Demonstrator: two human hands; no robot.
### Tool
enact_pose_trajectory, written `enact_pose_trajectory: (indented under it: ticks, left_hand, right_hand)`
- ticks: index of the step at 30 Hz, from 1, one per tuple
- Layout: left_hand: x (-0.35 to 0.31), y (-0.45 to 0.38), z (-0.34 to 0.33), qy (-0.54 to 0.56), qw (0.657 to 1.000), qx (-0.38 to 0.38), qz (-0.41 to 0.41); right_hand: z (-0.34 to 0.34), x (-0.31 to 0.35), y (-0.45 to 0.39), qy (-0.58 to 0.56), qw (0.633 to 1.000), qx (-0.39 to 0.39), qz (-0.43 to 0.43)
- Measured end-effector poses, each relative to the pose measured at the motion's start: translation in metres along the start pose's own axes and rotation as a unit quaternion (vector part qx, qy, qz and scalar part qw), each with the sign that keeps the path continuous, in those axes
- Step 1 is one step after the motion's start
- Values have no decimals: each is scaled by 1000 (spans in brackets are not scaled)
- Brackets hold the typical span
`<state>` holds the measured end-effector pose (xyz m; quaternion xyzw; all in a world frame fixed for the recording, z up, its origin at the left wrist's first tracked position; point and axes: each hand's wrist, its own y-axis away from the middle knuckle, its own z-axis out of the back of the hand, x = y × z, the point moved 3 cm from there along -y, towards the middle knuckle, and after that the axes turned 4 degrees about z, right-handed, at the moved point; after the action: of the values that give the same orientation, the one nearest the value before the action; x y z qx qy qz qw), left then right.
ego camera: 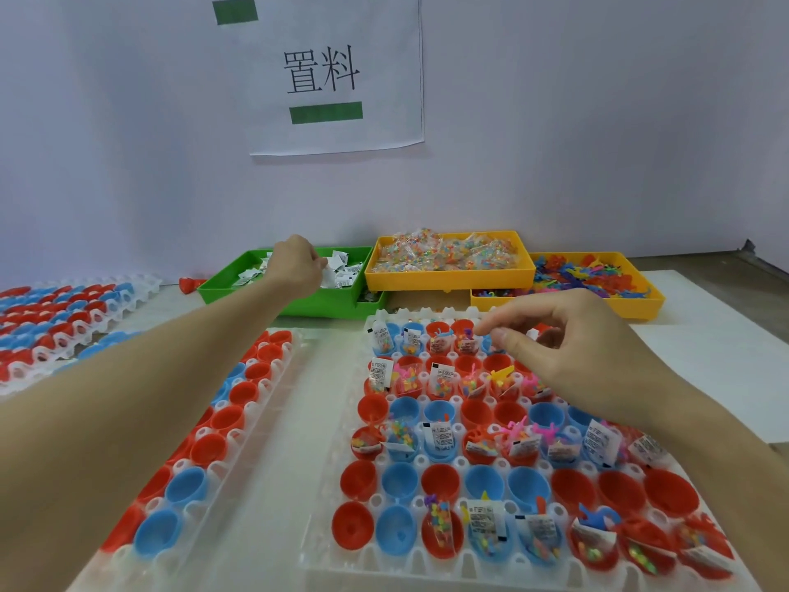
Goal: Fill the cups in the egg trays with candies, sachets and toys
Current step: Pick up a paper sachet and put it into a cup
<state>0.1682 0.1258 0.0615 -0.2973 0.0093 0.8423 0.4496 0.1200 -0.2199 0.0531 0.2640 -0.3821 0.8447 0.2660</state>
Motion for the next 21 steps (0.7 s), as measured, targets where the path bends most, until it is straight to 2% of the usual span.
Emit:
enact_pose_trajectory:
  ticks: [12,21]
  left_hand:
    - [3,-1,1,150,985,-56,61]
    - [7,-4,-1,282,952,-7,119]
  right_hand:
    - [0,-1,0,-3,1000,4,-4]
    - [0,2,0,1,1000,9,0]
